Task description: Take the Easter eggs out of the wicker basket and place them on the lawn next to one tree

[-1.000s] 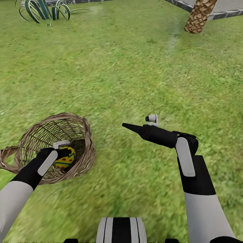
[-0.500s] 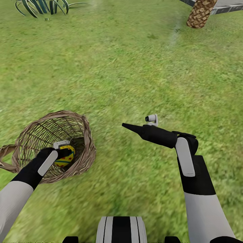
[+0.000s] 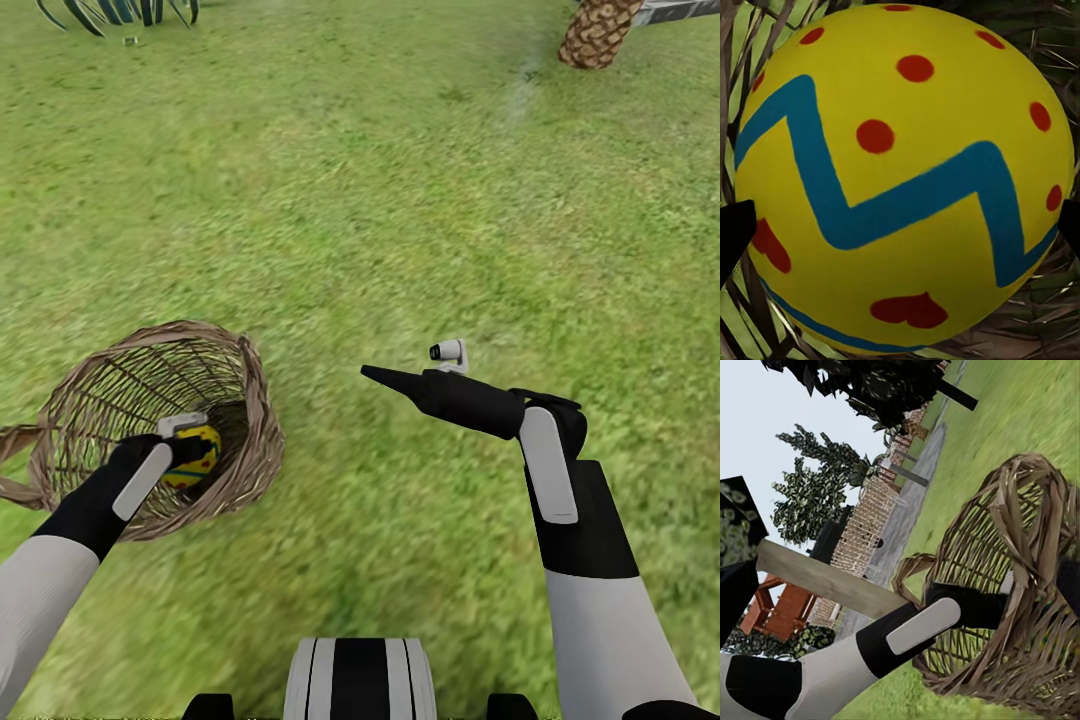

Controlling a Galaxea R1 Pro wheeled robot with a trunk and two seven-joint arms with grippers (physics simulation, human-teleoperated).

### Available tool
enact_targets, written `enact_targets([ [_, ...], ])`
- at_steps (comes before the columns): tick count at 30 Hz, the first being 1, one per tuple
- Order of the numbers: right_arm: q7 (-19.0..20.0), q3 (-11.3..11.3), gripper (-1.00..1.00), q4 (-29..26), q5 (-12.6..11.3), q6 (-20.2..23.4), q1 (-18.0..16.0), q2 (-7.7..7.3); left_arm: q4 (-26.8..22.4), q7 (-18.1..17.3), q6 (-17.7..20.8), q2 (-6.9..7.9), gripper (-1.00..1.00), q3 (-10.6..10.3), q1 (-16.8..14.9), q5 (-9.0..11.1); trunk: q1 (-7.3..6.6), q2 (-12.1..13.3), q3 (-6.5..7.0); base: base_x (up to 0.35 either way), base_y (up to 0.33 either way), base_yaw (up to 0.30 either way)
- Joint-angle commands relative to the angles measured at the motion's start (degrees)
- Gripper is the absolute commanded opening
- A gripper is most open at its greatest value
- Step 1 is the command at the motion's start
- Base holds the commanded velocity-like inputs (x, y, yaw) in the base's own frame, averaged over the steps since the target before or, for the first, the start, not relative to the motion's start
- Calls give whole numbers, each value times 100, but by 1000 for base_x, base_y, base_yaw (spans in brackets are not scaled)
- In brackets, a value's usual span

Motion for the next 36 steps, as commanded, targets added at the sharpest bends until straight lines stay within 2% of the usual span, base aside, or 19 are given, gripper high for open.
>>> enact_targets([
  [1,25,-5,100,0,15,23,0,2,139,33,-59,7,100,-28,2,243,4,-2,-27,0,0,0],
  [34,34,-4,100,0,10,23,8,-6,192,41,-59,7,100,-28,2,243,4,-2,-27,0,0,0],
  [35,34,-4,100,0,10,23,10,-6,192,41,-59,7,-100,-28,2,243,4,-2,-27,0,0,0],
  [36,34,-4,100,0,8,23,11,-6,192,41,-61,7,-100,-31,2,243,4,-2,-27,0,0,0],
])
